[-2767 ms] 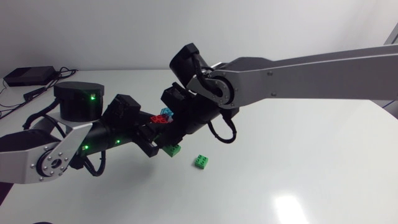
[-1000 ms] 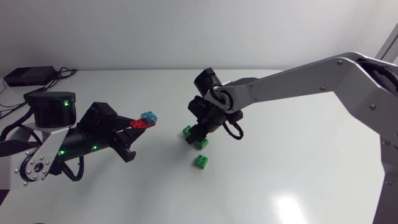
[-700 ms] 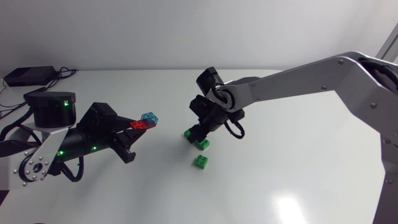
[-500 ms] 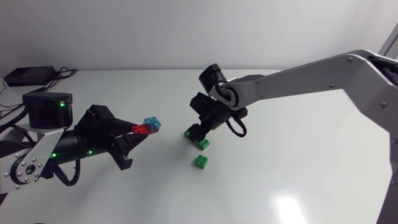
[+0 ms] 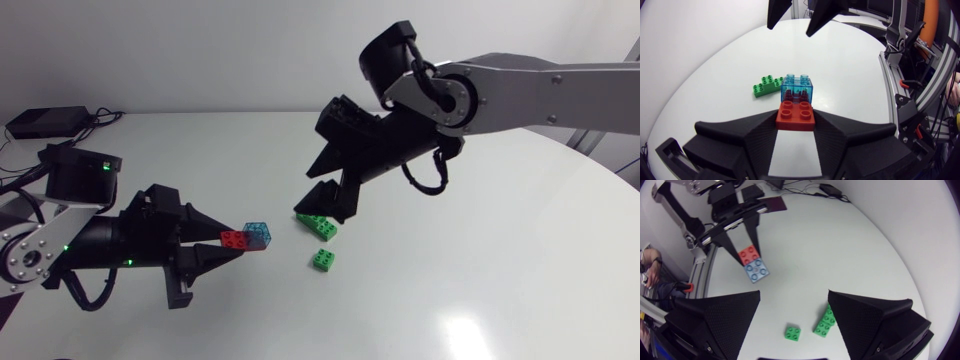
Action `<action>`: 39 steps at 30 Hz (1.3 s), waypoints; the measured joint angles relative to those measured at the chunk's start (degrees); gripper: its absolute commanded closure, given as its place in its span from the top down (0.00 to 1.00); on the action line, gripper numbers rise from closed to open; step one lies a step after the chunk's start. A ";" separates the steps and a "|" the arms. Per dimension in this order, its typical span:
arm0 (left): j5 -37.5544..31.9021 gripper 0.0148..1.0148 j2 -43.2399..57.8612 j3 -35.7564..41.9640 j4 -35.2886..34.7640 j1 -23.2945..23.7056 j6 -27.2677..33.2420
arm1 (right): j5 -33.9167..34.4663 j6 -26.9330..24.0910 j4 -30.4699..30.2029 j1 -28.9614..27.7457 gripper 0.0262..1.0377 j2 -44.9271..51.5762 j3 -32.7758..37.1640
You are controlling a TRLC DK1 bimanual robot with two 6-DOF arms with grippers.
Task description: Separate the duplo bricks
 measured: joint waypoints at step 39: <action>8.44 0.40 5.86 7.72 -15.34 -2.82 9.07 | -3.67 -7.45 -5.31 9.70 0.81 2.58 -2.32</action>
